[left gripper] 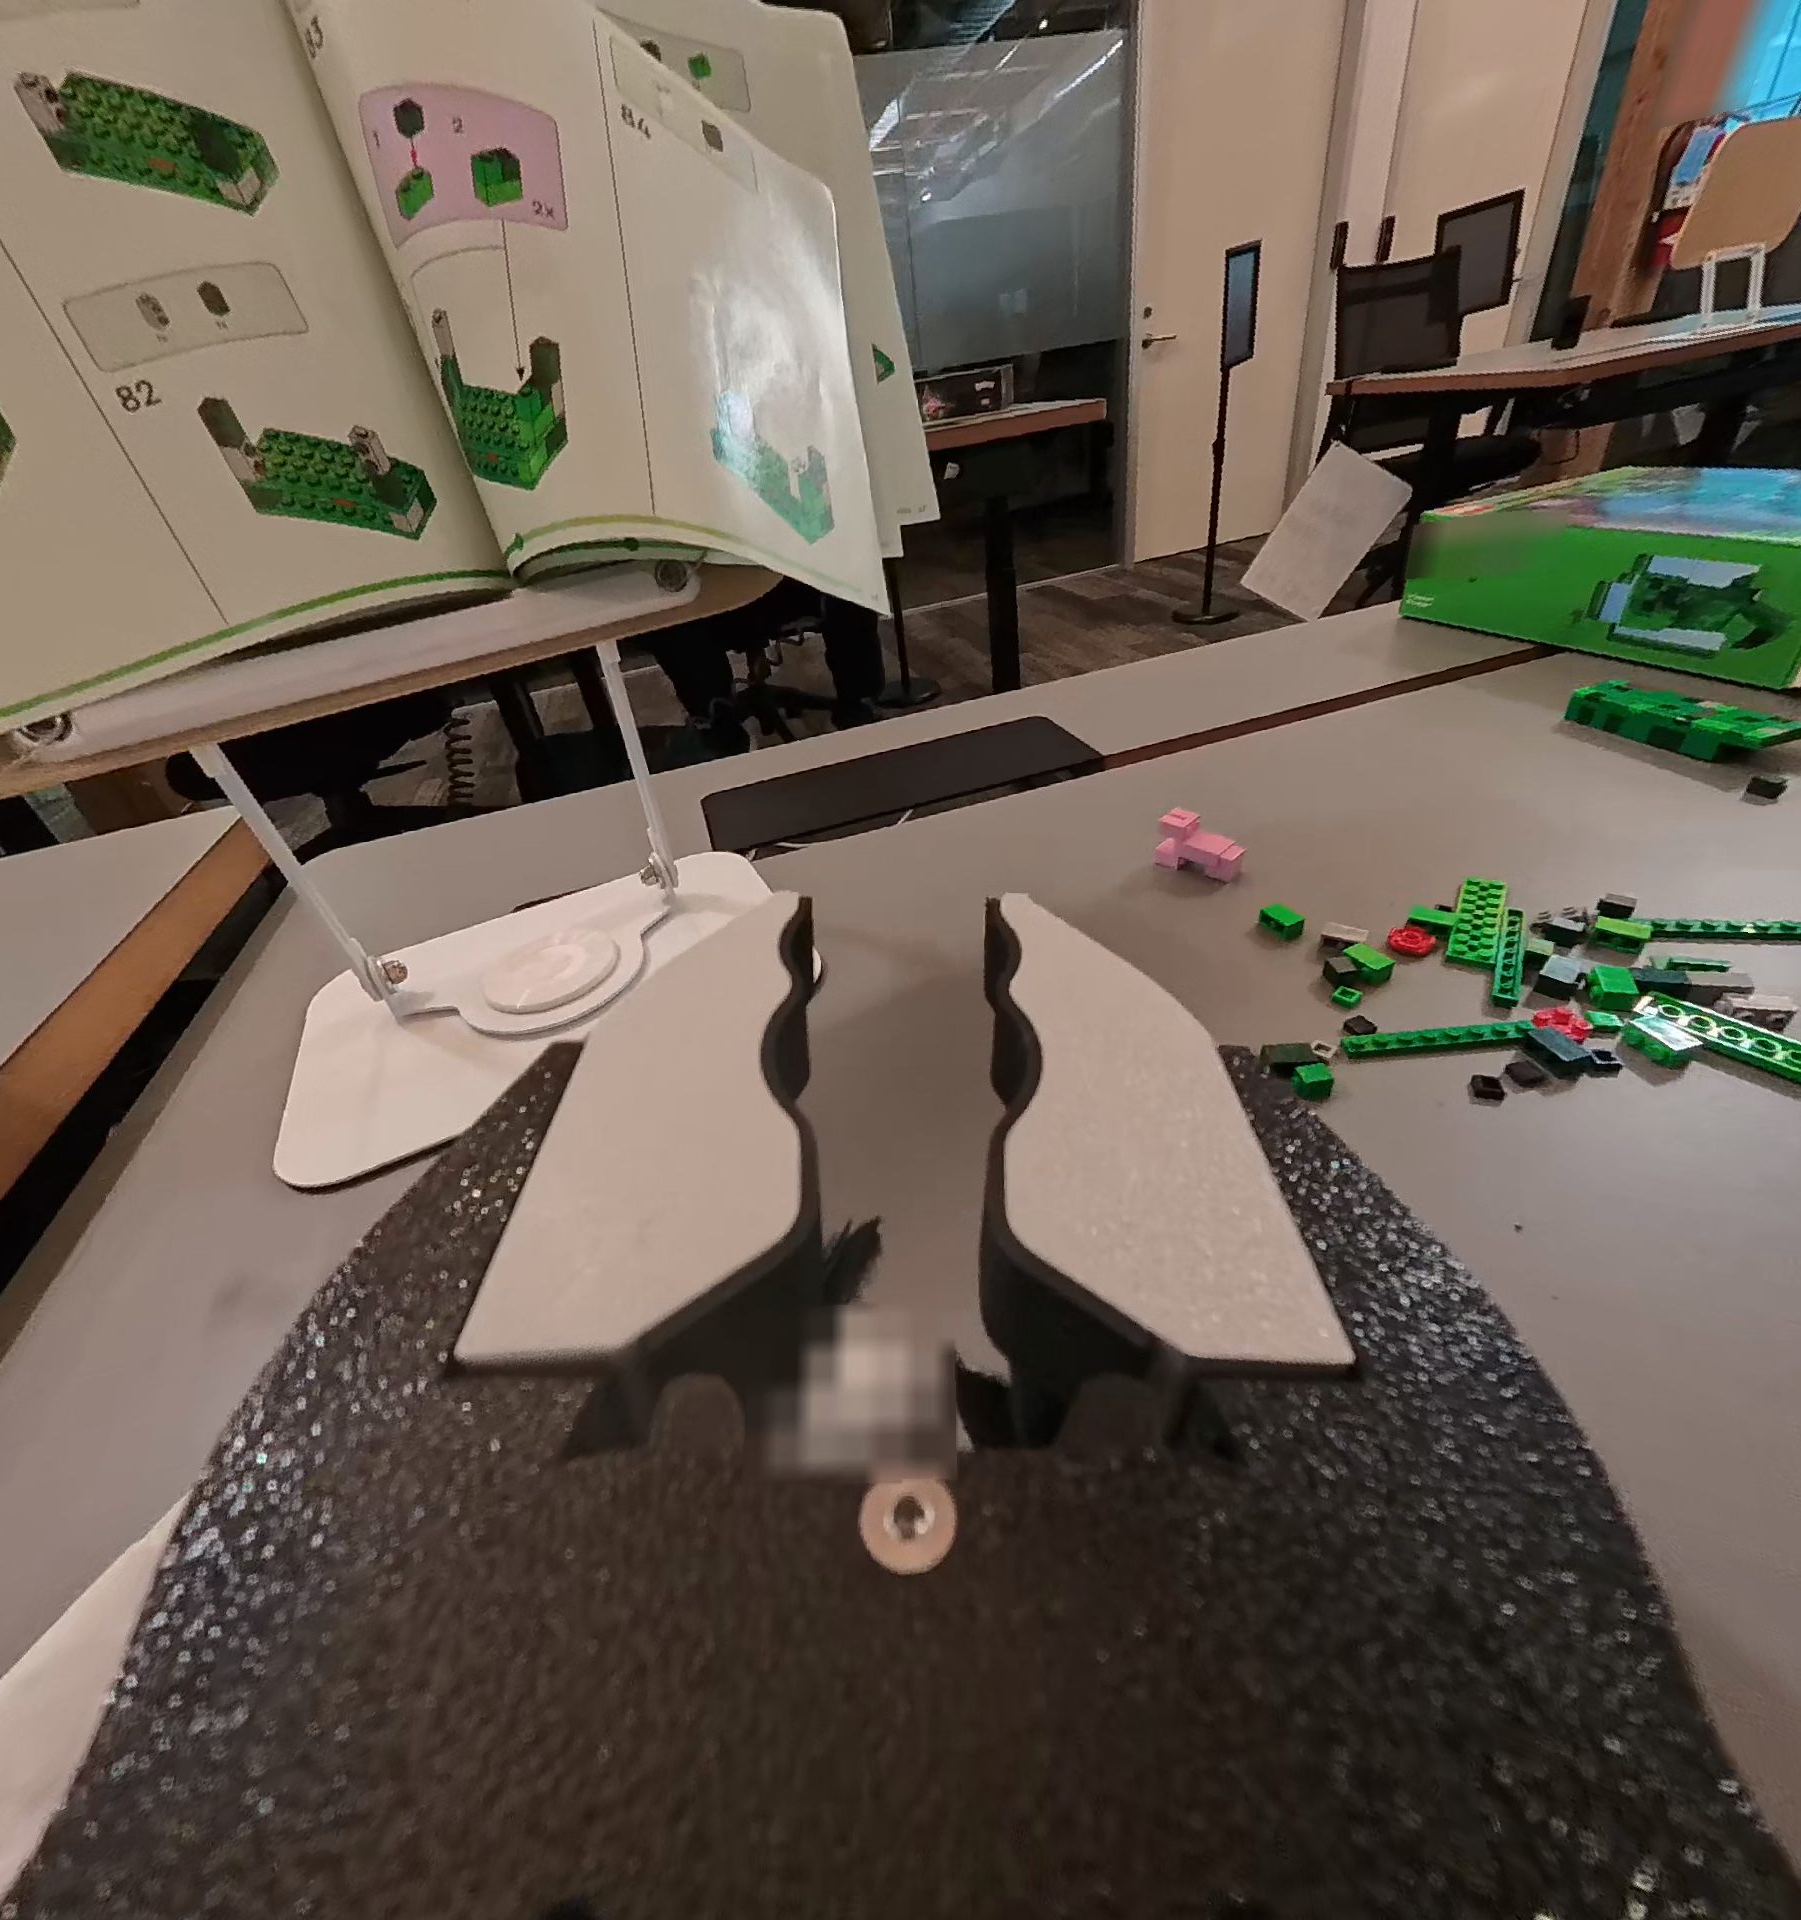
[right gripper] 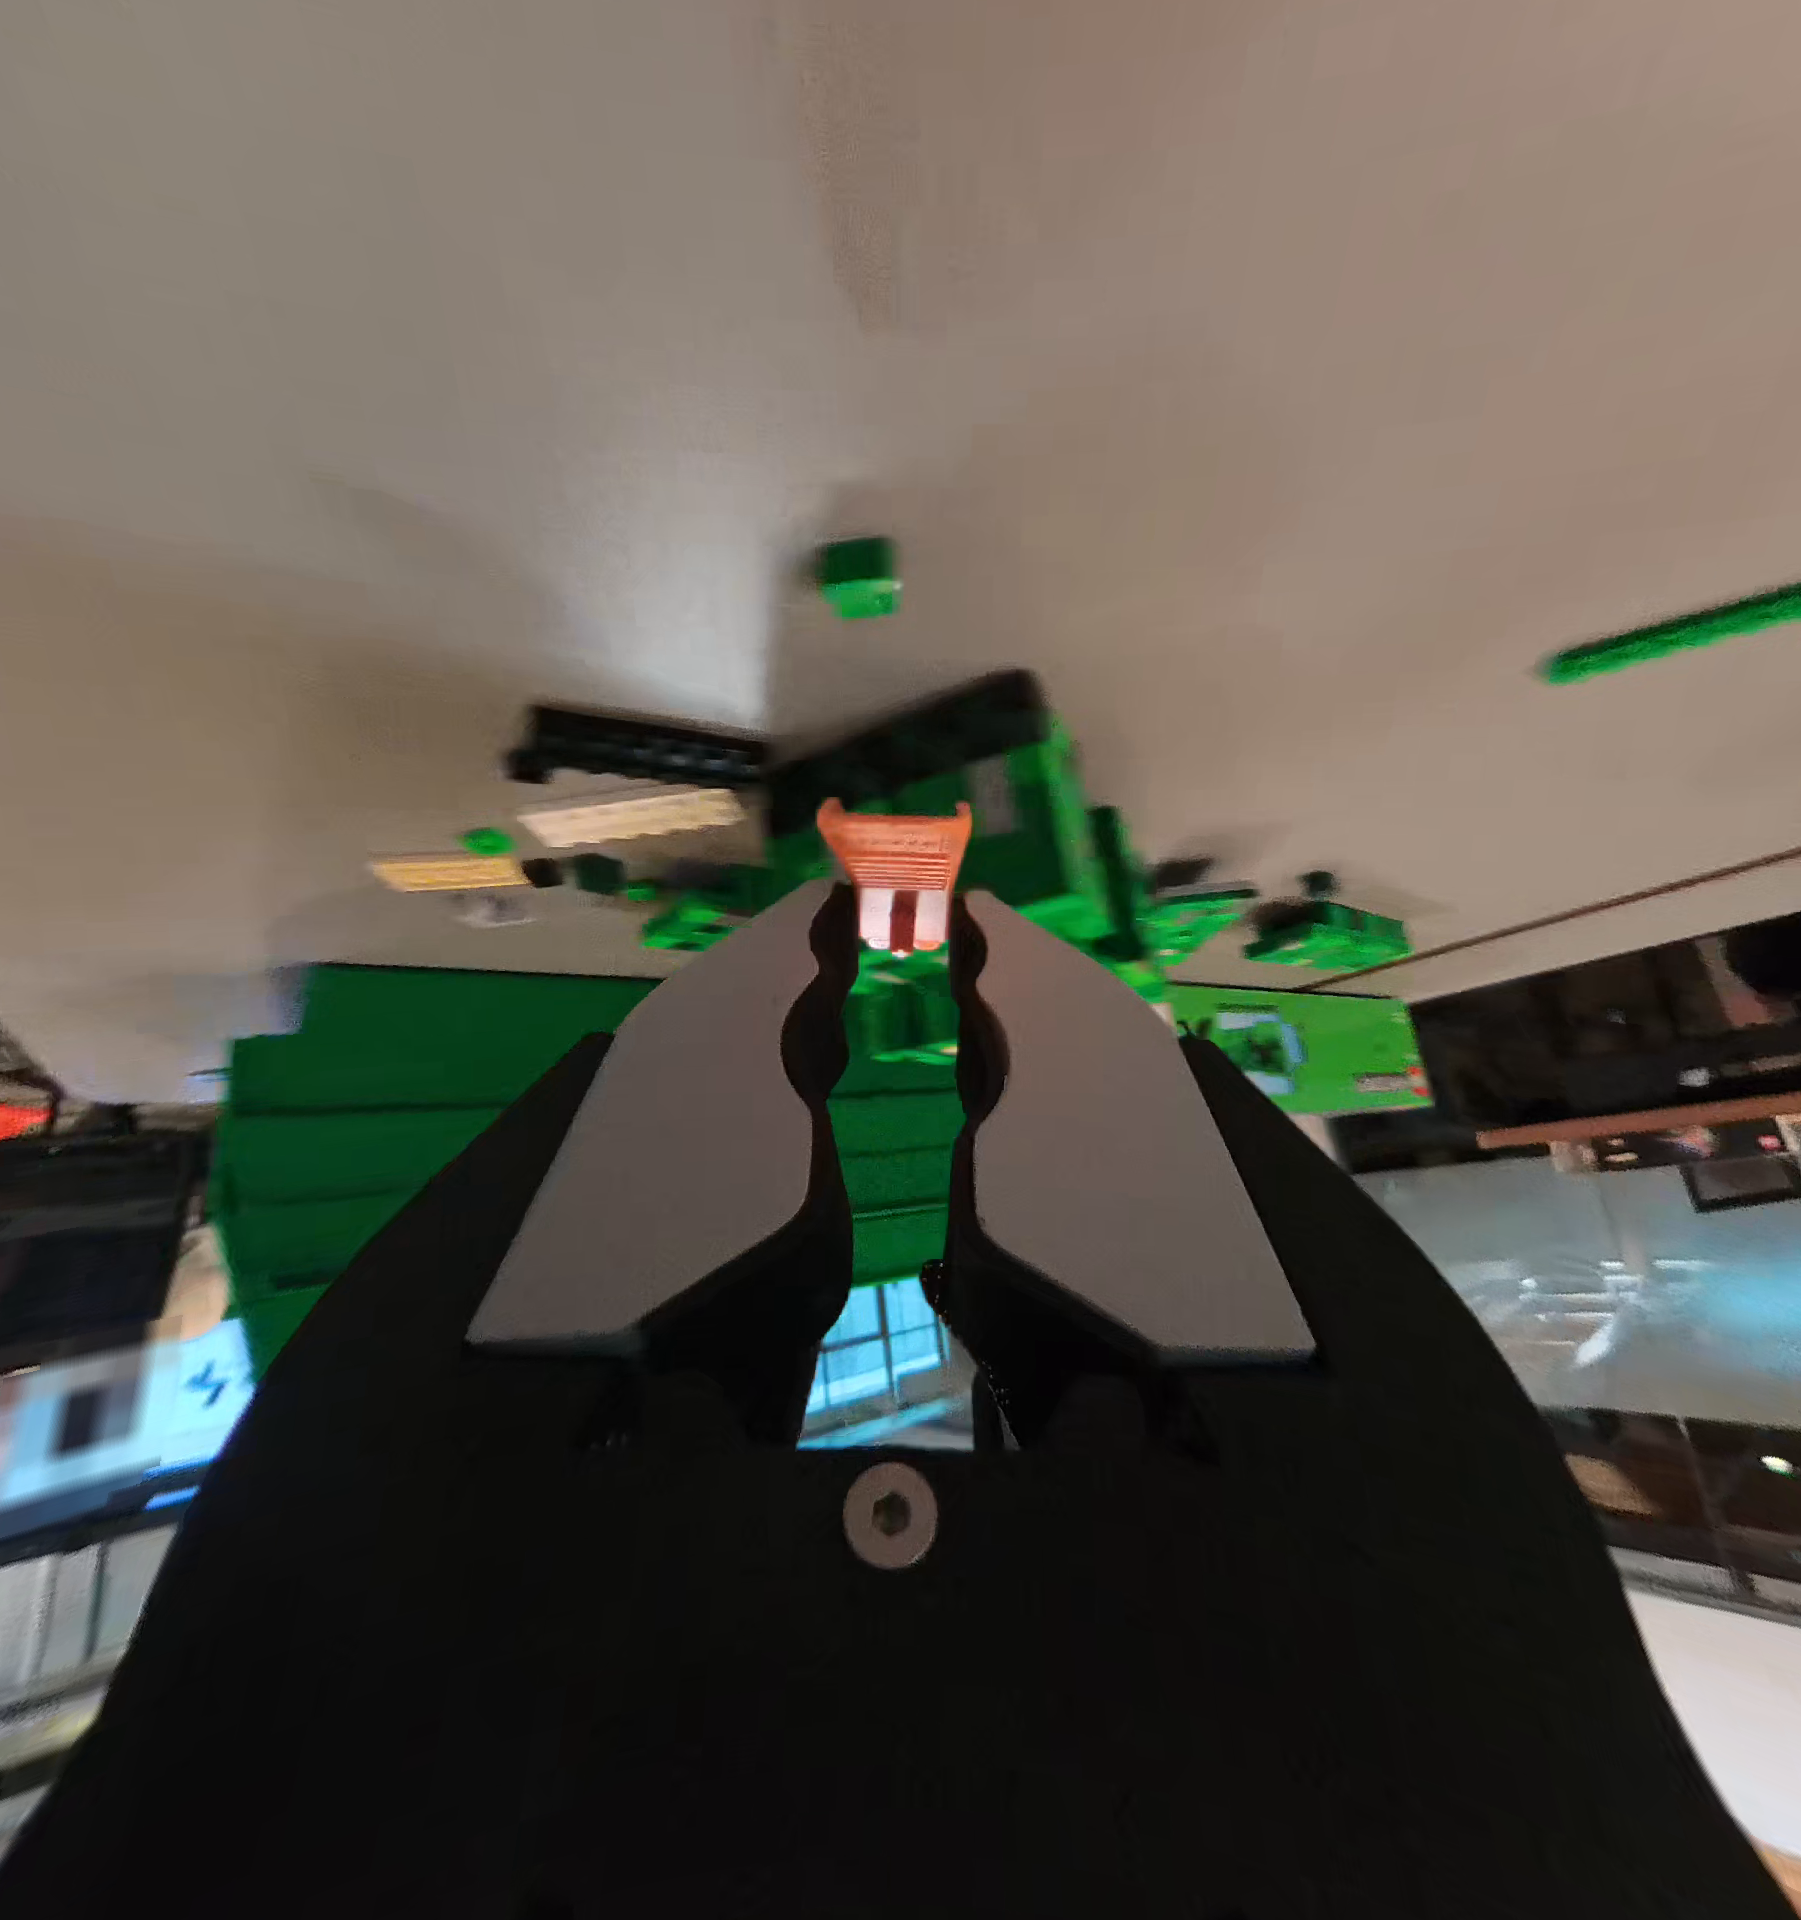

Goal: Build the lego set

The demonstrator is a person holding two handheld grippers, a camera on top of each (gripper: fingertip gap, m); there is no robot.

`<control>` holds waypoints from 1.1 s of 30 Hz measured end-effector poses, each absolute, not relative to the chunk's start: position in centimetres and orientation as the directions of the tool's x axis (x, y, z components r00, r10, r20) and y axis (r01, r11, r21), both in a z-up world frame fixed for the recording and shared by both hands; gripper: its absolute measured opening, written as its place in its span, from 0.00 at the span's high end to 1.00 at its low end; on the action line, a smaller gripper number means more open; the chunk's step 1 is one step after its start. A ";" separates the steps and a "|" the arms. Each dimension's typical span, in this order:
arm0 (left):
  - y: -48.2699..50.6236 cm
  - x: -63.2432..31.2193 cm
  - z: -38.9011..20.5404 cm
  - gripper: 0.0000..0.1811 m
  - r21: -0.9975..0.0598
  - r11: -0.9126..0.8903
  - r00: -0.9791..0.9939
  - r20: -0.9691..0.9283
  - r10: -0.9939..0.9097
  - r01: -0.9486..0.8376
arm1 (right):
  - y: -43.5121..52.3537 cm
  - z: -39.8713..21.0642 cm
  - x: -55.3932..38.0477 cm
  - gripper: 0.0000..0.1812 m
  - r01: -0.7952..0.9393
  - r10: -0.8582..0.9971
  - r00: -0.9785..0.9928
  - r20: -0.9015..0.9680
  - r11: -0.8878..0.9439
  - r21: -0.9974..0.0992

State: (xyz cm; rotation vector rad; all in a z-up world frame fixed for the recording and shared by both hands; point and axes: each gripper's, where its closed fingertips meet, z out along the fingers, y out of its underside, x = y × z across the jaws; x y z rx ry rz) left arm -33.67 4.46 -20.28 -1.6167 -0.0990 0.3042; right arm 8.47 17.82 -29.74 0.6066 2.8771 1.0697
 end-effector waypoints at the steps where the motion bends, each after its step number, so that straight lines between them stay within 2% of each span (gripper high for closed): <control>1: 4.5 -33.6 -20.3 0.83 -0.990 -0.073 0.960 -0.137 0.246 -0.122 | 17.7 -30.1 9.7 0.91 0.353 0.371 -0.921 0.115 0.678 0.645; 5: 4.7 -33.3 -20.6 0.83 -0.989 -0.082 0.962 -0.140 0.233 -0.124 | 18.5 -31.5 12.8 0.91 0.399 0.436 -0.891 0.128 0.616 0.679; 13: 5.1 -32.9 -21.1 0.83 -0.984 -0.106 0.962 -0.164 0.217 -0.144 | 18.5 -33.1 13.5 0.91 0.550 0.607 -0.779 0.157 0.541 0.636; 16: 5.2 -32.7 -21.2 0.83 -0.983 -0.110 0.963 -0.169 0.210 -0.149 | 18.3 -33.6 13.4 0.91 0.553 0.629 -0.765 0.136 0.535 0.638; 22: 5.3 -32.6 -21.4 0.83 -0.982 -0.117 0.964 -0.170 0.205 -0.149 | 17.4 -33.6 10.5 0.91 0.481 0.542 -0.830 0.131 0.579 0.658; 33: 5.6 -32.4 -21.7 0.83 -0.979 -0.127 0.964 -0.180 0.195 -0.157 | 16.7 -33.4 -1.9 0.91 0.381 0.226 -0.924 0.308 0.620 0.686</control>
